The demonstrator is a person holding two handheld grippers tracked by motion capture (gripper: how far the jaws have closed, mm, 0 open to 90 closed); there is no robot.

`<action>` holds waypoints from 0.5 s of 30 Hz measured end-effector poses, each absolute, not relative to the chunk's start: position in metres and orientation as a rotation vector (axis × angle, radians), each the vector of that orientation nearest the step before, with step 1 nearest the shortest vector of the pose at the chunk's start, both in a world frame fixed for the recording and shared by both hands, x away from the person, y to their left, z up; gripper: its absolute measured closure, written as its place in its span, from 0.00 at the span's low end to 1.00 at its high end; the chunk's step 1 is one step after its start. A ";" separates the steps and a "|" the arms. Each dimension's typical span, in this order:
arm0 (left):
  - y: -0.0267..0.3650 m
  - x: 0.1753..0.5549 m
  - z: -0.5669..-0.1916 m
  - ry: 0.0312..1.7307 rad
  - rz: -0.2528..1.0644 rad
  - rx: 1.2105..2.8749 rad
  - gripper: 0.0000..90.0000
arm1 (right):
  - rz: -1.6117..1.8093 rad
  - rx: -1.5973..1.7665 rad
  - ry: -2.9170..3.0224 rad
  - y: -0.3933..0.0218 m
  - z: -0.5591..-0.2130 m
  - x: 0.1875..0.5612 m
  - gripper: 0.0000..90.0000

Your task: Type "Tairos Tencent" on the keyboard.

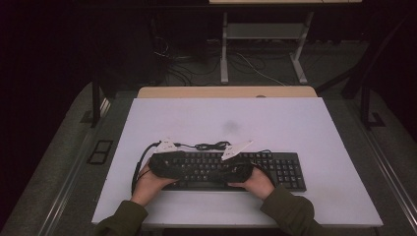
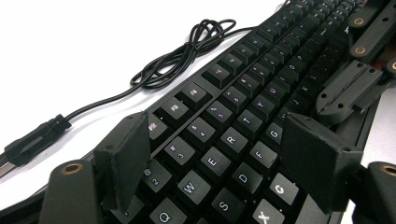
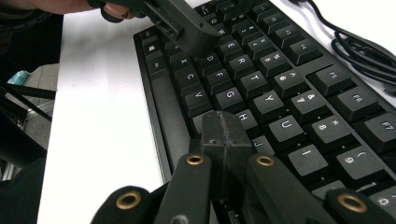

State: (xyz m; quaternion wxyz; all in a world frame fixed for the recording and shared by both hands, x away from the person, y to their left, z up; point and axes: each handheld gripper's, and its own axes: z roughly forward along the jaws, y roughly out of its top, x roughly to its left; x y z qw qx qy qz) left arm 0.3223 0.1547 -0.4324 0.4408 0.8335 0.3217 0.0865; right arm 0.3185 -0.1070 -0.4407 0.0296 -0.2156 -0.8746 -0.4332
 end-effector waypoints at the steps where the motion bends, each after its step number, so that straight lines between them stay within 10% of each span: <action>1: 0.155 0.322 -0.432 0.798 0.215 2.070 0.26 | -1.334 -0.665 -2.698 -0.107 -0.441 0.318 0.99; 15: 0.155 0.322 -0.432 0.796 0.219 2.070 0.26 | -1.319 -0.660 -2.718 -0.105 -0.442 0.317 0.99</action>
